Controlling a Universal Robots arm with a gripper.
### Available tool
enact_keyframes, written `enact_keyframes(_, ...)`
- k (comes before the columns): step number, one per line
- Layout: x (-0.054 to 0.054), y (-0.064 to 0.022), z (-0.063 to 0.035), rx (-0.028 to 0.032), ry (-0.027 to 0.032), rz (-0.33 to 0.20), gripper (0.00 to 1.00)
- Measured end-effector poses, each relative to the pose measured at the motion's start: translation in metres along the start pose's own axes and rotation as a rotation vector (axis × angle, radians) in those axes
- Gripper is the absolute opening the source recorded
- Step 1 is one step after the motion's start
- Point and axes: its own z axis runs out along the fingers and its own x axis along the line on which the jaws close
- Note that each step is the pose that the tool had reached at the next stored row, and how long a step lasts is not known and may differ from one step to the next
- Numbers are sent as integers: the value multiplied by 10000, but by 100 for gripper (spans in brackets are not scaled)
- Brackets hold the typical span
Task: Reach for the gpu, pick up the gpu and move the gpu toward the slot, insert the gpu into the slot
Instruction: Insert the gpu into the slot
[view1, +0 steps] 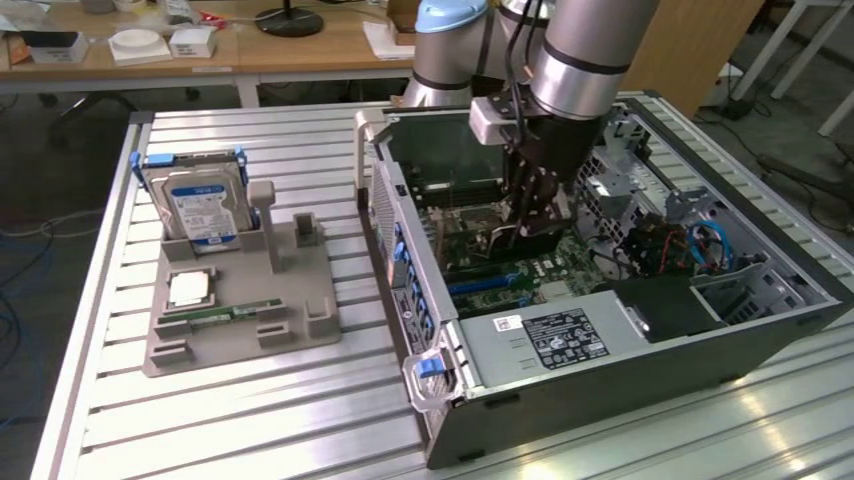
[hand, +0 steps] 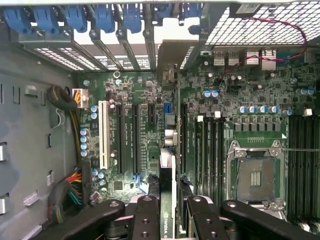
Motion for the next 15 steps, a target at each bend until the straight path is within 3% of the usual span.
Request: enact_keyframes(15, 31, 88, 68, 1, 25, 2, 26)
